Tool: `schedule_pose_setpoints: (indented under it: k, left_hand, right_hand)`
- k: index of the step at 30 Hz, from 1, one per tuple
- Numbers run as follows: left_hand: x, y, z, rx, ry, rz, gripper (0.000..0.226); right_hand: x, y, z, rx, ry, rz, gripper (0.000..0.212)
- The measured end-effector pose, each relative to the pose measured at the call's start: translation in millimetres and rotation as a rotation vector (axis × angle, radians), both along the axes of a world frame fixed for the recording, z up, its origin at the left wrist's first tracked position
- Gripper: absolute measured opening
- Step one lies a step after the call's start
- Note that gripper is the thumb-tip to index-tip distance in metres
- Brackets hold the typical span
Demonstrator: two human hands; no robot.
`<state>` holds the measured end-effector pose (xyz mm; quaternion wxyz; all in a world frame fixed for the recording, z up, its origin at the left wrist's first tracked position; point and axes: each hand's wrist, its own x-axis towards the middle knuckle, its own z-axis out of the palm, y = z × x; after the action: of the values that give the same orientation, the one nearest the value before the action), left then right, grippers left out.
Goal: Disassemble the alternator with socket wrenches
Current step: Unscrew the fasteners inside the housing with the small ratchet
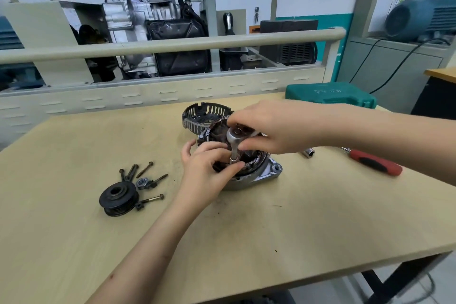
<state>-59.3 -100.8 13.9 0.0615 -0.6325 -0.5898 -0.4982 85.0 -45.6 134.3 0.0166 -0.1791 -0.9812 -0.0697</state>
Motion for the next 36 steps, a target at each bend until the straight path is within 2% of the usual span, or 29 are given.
schedule_pose_setpoints:
  k: [2, 4, 8, 10, 13, 18, 20, 23, 30, 34, 36]
  left_hand:
    - [5.1, 1.6, 1.4, 0.001, 0.023, 0.086, 0.026]
    - [9.2, 0.9, 0.6, 0.015, 0.045, 0.123, 0.028]
    - [0.4, -4.8, 1.1, -0.004, 0.002, -0.025, 0.018]
    - [-1.1, -3.9, 2.8, -0.013, -0.005, -0.026, 0.012]
    - [5.9, -3.3, 4.9, 0.0, 0.027, 0.057, 0.018]
    - [0.7, -5.4, 3.9, -0.001, 0.024, -0.023, 0.022]
    - [2.5, -4.0, 5.2, 0.005, 0.026, -0.001, 0.019]
    - [10.0, -3.7, 5.3, 0.021, 0.07, 0.098, 0.026]
    - [1.6, -8.5, 5.8, -0.036, 0.042, 0.001, 0.013]
    - [14.4, -5.3, 6.3, -0.003, 0.099, 0.142, 0.024]
    - [12.8, -4.9, 4.8, 0.009, 0.094, 0.114, 0.018]
  right_hand:
    - [-2.0, -3.5, -0.5, 0.099, 0.016, -0.049, 0.039]
    - [-1.0, -5.1, -3.4, 0.078, 0.065, -0.053, 0.039]
    - [3.0, -0.5, -5.0, -0.063, 0.07, -0.012, 0.026]
    - [2.5, -0.8, -4.6, -0.022, 0.068, -0.059, 0.031]
    - [0.7, -4.7, -8.2, 0.033, 0.115, -0.138, 0.042]
    - [4.6, -5.0, -5.7, -0.122, 0.05, -0.042, 0.028]
    - [4.5, -6.2, -2.7, -0.025, -0.005, -0.035, 0.027]
    - [1.8, -12.5, -2.2, 0.164, -0.012, -0.104, 0.038]
    - [4.4, -9.2, -1.1, -0.024, 0.016, -0.094, 0.024]
    - [2.6, -11.4, -2.4, 0.031, 0.068, -0.214, 0.043]
    - [5.4, -10.2, -6.1, -0.019, 0.095, -0.184, 0.038]
